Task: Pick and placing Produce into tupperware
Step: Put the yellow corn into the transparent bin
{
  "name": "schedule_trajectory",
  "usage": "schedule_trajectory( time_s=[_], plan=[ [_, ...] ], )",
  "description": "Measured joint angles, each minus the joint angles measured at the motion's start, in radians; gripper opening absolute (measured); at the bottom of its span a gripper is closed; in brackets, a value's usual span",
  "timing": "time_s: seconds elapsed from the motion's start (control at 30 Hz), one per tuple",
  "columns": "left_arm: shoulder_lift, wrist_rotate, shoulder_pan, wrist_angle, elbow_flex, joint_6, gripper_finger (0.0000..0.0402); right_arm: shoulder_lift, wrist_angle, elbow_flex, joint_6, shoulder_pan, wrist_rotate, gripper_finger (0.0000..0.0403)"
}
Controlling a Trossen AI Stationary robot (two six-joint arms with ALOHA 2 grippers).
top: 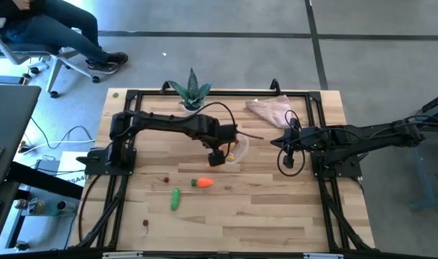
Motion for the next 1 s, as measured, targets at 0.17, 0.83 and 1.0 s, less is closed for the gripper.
schedule_trajectory(
  time_s=[0.17,0.83,1.0],
  plan=[
    [0.000,0.000,-0.071,-0.157,0.083,-0.031,0.0294,0.000,0.000,0.000,0.000,0.000,0.000,0.0000],
    [-0.036,0.056,-0.272,-0.062,-0.131,-0.016,0.0250,0.000,0.000,0.000,0.000,0.000,0.000,0.0000],
    [-0.092,0.049,-0.222,0.128,-0.275,0.004,0.0231,0.001,0.000,0.000,0.000,0.000,0.000,0.0000]
  ],
)
